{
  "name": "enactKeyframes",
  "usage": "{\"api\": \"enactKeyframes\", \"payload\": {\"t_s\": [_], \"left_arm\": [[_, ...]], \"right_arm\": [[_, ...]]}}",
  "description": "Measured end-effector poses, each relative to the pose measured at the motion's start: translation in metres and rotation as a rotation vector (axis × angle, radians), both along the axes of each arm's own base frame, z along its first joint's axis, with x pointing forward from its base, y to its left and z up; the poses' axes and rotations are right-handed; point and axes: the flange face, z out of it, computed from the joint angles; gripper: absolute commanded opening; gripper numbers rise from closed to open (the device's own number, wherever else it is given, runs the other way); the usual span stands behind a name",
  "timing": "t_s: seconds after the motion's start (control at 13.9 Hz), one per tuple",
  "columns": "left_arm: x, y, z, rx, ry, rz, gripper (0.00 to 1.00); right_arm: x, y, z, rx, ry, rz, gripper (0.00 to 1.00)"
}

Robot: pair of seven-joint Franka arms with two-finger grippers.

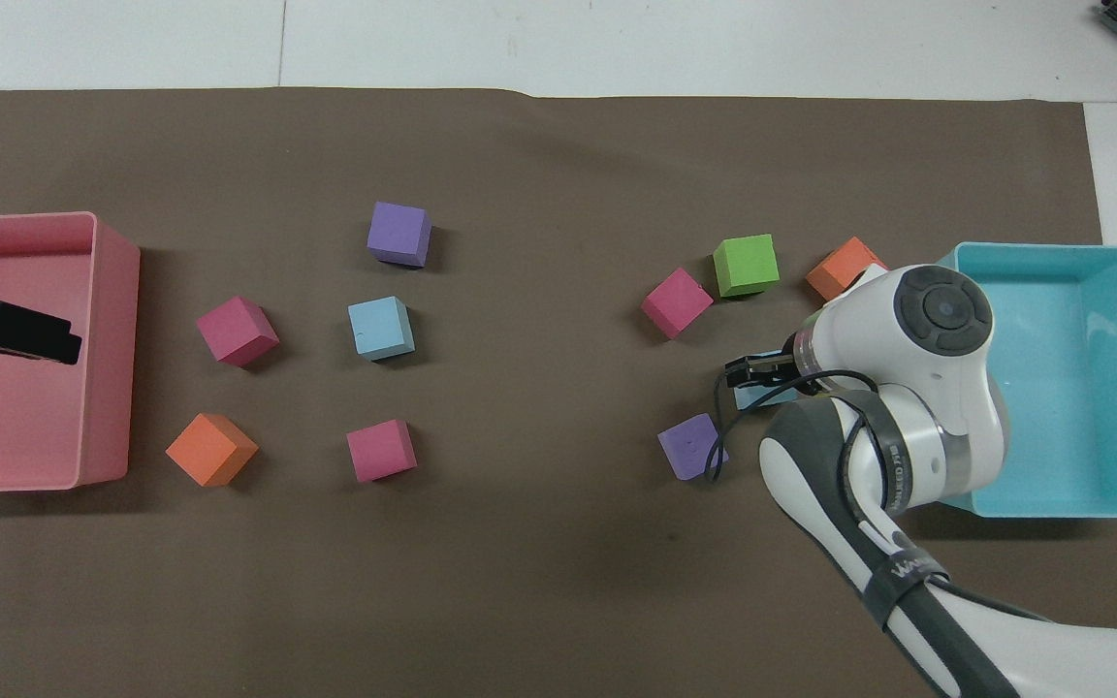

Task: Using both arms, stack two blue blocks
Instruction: 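Reach the right gripper down to the light-blue cube and grasp it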

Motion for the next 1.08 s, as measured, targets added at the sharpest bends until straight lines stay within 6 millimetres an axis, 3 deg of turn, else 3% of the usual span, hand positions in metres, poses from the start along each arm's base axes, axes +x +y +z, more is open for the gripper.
{"api": "enactKeyframes", "payload": {"t_s": [0.29, 0.86, 0.94, 1.08], "left_arm": [[0.002, 0.000, 0.000, -0.001, -0.014, 0.001, 1.00], [0.002, 0.000, 0.001, -0.002, -0.021, 0.001, 1.00], [0.003, 0.000, 0.001, -0.002, -0.024, 0.001, 1.00], [0.003, 0.000, 0.001, -0.002, -0.027, 0.001, 1.00]], "right_arm": [[-0.003, 0.002, -0.028, -0.002, -0.001, 0.004, 1.00], [-0.011, 0.004, -0.043, -0.007, 0.020, 0.012, 1.00], [-0.011, 0.004, -0.044, -0.008, 0.022, 0.011, 0.86], [-0.012, 0.004, -0.045, -0.008, 0.025, 0.006, 0.28]]}}
